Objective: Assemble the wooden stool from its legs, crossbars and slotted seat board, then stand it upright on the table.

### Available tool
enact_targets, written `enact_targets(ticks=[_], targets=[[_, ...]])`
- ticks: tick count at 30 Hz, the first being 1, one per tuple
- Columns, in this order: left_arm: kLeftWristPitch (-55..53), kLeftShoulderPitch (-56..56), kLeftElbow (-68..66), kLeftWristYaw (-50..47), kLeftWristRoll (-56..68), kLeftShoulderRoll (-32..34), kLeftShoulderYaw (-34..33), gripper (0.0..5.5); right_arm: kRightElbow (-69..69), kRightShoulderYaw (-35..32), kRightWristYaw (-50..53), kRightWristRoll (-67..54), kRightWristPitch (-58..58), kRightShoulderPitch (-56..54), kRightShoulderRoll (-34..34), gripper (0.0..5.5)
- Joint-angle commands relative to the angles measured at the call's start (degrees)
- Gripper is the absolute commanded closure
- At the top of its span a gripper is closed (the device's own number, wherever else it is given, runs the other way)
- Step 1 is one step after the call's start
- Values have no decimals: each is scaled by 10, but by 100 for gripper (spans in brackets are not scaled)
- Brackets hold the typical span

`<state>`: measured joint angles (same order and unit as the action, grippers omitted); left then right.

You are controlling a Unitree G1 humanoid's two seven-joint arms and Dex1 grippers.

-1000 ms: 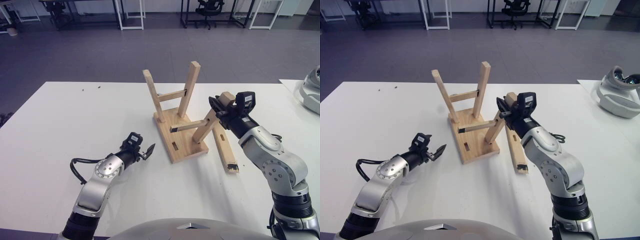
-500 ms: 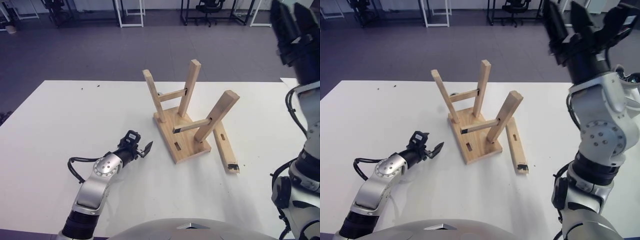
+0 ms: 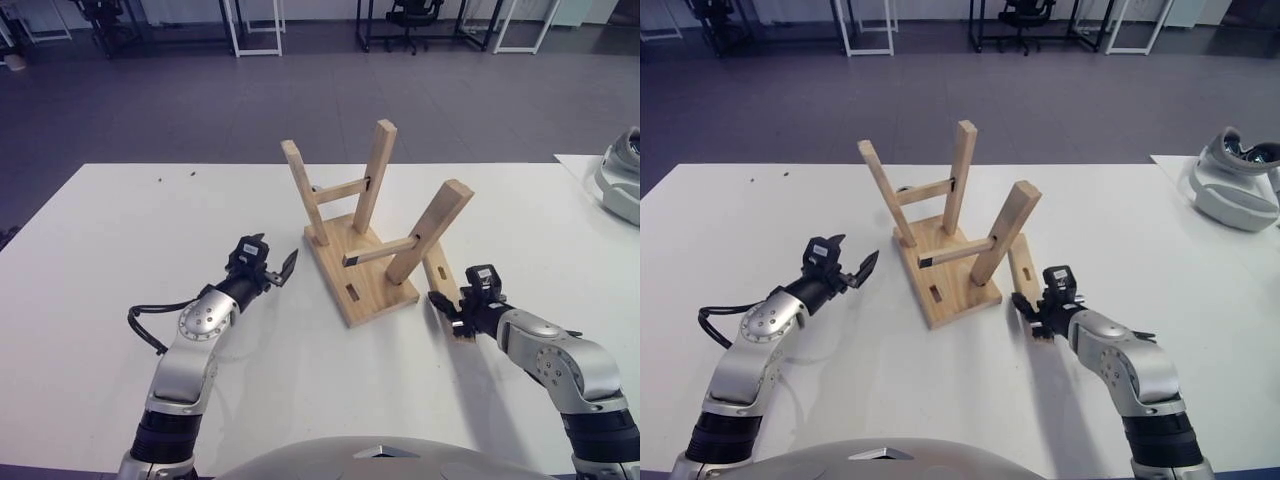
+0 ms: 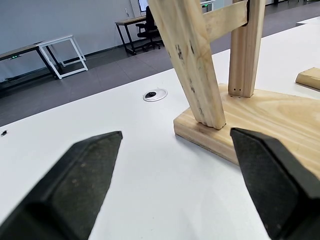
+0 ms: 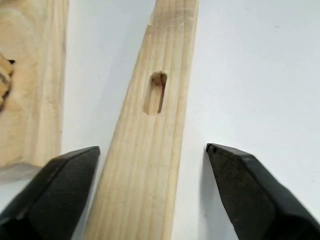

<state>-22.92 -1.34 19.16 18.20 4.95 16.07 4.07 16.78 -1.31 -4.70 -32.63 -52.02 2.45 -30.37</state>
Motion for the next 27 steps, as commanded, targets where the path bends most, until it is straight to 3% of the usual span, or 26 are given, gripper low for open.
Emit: enact_targets(ticks=[1, 8, 12, 14, 17, 21, 24, 27], targets=[[5, 6, 0, -1, -1, 2, -6, 150, -6, 31, -10, 49, -7, 4, -6, 210], [27, 61, 49, -15, 63, -26, -75, 150, -42, 10, -20, 99, 33, -14, 5, 336], [-26, 185, 92, -52, 205, -53, -164, 150, -76, -68, -33, 142, 189, -119, -19, 341], [-90, 279, 97, -95, 358, -74, -203, 150, -86, -80, -67, 173, 274, -214, -63, 341], [-142, 424, 51, -125, 512, -85, -219, 150, -30, -9, -155, 221, 395, -341, -83, 341], [-152, 514, -14, -150, 591, -103, -219, 150, 12, 102, -216, 283, 504, -420, -31, 341], [-160, 525, -19, -153, 612, -102, -200, 150, 16, 106, -226, 273, 530, -434, 3, 341], [-155, 517, -4, -158, 622, -92, -201, 200, -1, 92, -236, 274, 533, -429, 11, 341]])
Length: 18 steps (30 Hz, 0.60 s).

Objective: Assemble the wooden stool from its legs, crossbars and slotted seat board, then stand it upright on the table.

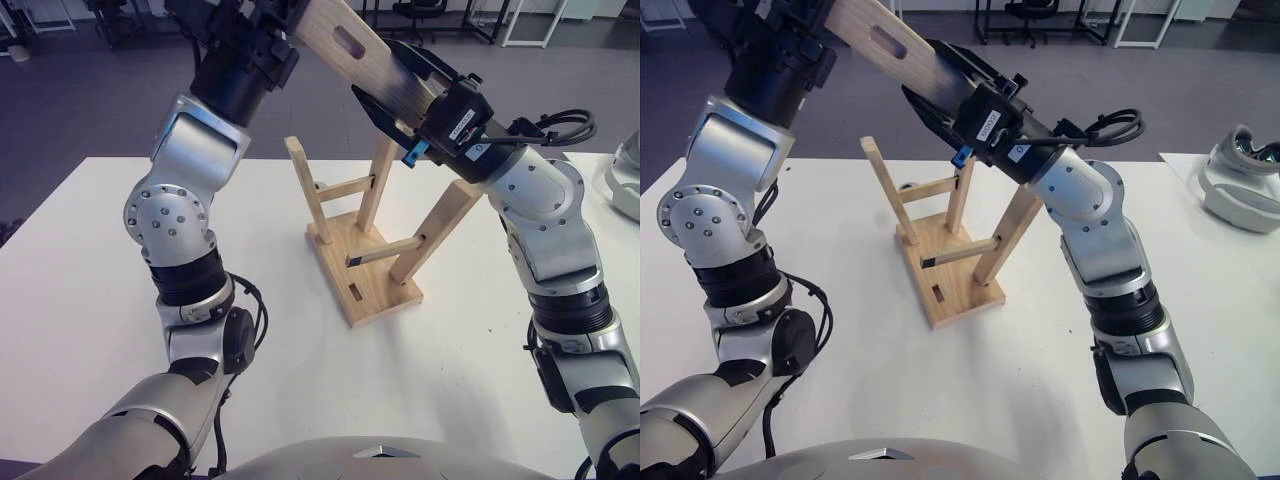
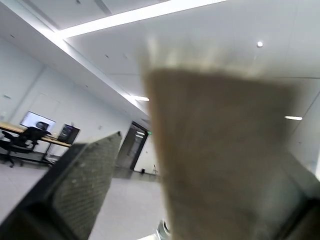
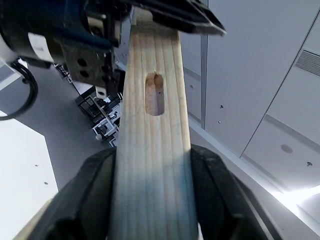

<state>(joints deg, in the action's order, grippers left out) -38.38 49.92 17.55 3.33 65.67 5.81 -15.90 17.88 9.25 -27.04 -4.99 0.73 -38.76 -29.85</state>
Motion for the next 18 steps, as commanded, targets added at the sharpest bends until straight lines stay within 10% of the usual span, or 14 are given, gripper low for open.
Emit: enact_targets(ticks=[1, 13, 18], targets=[[2, 1, 16, -13, 17, 12, -3, 221, -16, -14, -15, 0, 8, -15, 7, 341], [0, -18, 8, 20, 40, 42, 3, 438, 16, -33, -41, -26, -24, 12, 20, 341], [-5, -30, 11, 33, 34, 59, 13, 446, 34, -36, -52, -51, -51, 18, 25, 341]])
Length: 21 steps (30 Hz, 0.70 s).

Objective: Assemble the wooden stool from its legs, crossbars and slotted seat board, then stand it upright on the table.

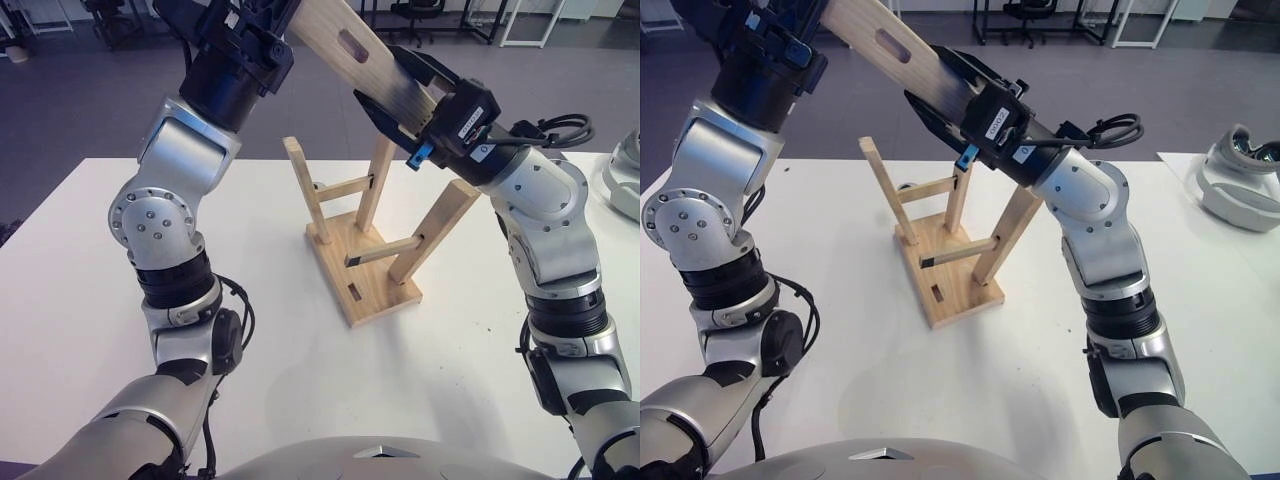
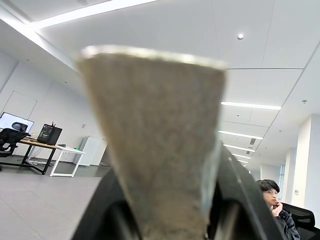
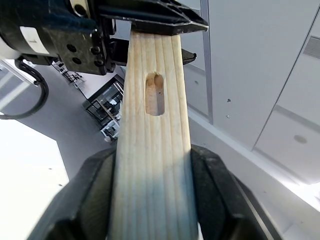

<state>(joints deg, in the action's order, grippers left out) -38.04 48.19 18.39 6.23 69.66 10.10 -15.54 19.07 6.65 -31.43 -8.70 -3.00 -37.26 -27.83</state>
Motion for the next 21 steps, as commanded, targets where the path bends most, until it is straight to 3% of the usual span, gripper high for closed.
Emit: enact_targets(ticks=[1, 4, 8, 11, 14, 21], targets=[[-9, -17, 4, 3, -7, 22, 8, 446, 24, -10, -12, -16, -21, 3, 3, 305], [-10, -32, 8, 12, -11, 68, -18, 447, 30, -18, -12, -23, -40, 6, 3, 249], [-51, -100, 37, 54, 47, 183, -96, 447, -35, -90, 18, -35, -96, 1, -17, 243], [-85, -222, 94, 49, 90, 210, -113, 447, -157, -126, 33, -31, -152, 14, -33, 243], [-87, -328, 137, 14, 99, 207, -121, 447, -237, -112, 19, -15, -166, 79, -33, 243], [-19, -448, 192, -138, 62, 87, -60, 447, -379, -10, -28, 57, 21, 208, 18, 243]])
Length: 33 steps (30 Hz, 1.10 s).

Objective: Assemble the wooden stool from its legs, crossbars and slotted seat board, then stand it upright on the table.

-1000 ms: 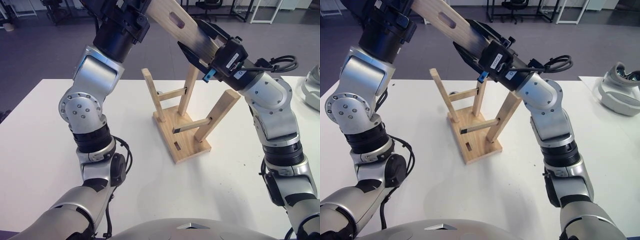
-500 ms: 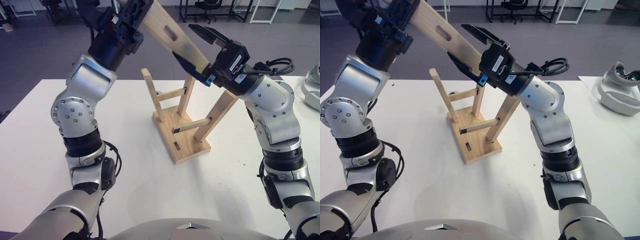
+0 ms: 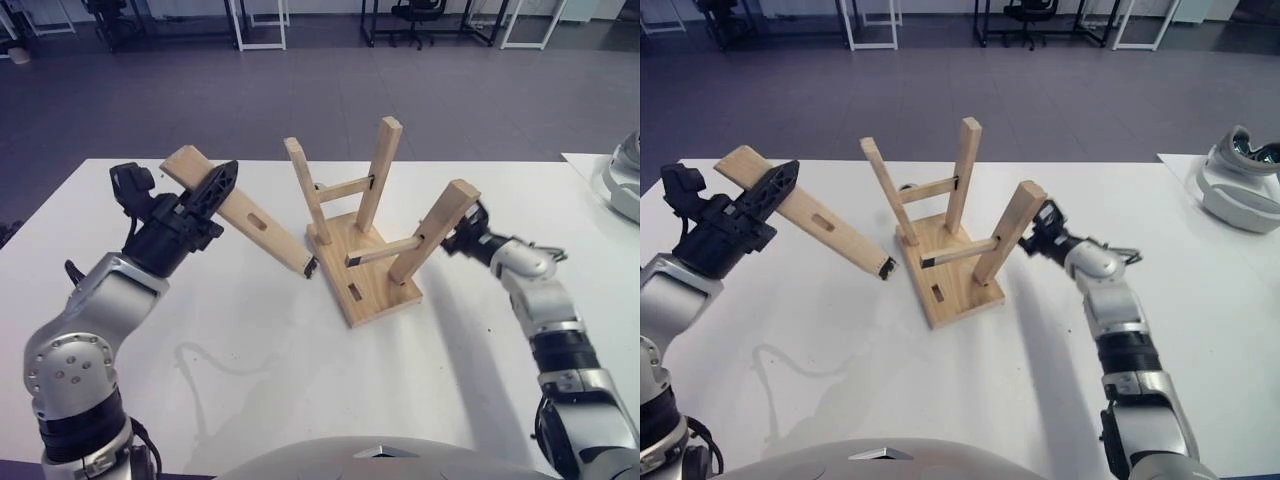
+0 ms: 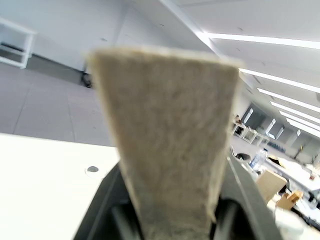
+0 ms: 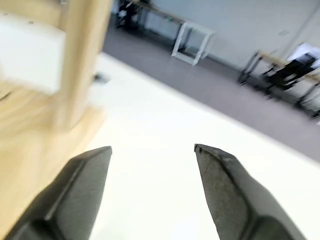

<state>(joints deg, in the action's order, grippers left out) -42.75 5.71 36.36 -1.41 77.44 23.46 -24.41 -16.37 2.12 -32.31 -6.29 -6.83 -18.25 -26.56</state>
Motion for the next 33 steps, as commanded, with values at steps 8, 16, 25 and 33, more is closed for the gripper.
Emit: enact_targets(ticks=[8, 16, 25, 33], targets=[[68, -95, 14, -152, -71, -109, 74, 447, 95, 91, -71, 28, 101, 94, 24, 243], [87, -117, 0, -141, -206, -87, 100, 447, 151, 101, -91, 17, 104, 106, 34, 243], [60, -107, 6, -135, -305, -49, 146, 447, 156, 101, -80, 34, 115, 102, 30, 243], [36, -89, -3, -129, -393, -36, 228, 447, 174, 100, -70, 37, 116, 99, 33, 243]])
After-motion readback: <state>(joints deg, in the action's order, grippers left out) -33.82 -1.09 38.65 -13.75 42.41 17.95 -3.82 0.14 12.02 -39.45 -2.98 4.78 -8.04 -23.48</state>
